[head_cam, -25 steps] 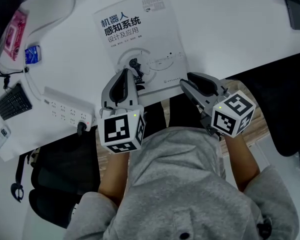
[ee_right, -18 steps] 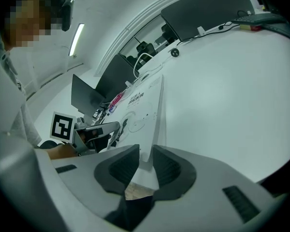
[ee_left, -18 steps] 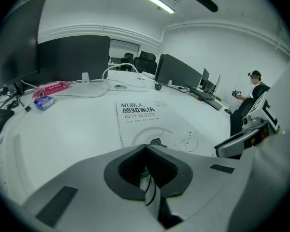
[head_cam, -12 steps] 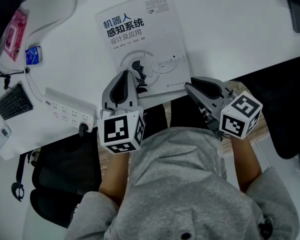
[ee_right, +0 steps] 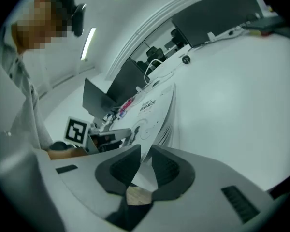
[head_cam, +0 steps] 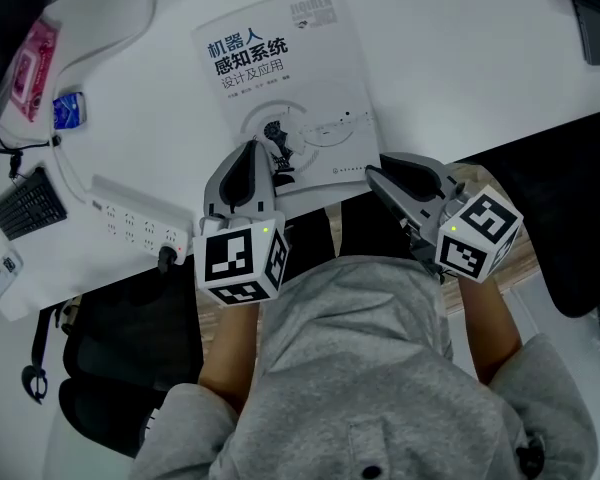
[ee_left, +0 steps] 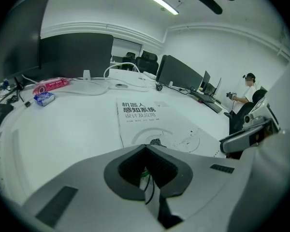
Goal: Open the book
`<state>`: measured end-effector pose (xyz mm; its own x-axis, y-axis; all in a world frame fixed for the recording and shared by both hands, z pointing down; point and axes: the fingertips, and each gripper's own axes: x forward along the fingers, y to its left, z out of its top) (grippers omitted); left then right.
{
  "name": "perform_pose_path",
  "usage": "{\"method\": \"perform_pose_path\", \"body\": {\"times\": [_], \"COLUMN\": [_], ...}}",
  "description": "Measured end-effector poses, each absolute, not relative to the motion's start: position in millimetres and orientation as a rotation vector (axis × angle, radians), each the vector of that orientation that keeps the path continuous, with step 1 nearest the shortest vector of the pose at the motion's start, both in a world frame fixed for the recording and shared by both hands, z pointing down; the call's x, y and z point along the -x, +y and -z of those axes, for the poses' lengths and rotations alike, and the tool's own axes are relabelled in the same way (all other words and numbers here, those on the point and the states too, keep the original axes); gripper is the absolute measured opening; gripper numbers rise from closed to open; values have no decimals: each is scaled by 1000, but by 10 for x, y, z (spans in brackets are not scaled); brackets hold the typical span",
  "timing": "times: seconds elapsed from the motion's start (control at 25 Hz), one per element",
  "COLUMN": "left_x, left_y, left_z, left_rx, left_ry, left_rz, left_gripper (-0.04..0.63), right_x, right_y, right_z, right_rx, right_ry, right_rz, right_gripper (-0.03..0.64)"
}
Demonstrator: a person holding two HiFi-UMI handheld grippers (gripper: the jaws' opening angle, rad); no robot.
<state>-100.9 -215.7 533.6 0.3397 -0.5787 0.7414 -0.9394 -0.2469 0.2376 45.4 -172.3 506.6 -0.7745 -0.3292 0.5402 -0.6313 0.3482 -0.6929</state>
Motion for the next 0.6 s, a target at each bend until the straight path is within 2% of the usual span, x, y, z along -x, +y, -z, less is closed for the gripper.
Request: {"method": "perform_pose_path", "body": {"times": [0.08, 0.2, 0.36, 0.6], "left_x": [1009, 1017, 1030, 1013], "left_y": [-2152, -2145, -2156, -2158], "left_z": [-5334, -5331, -5340, -5347], "left_rx": [-1938, -1942, -1933, -1935], "left_ry": [-1331, -1340, -1346, -1324], "left_rz": [-685, -682, -648, -616], "left_gripper": [8, 8, 8, 9], "right_x": [-469, -492, -368, -358], "right_y": [-1723, -1693, -1739, -1751], "right_z": [-5118, -5246, -5129, -5131], "right_rx": [-873, -897, -827, -826], "right_ry": [-2273, -2207, -2257, -2256], "right_rz": [-1512, -1479, -1706, -1659], "right_gripper": [81, 81, 81, 80]}}
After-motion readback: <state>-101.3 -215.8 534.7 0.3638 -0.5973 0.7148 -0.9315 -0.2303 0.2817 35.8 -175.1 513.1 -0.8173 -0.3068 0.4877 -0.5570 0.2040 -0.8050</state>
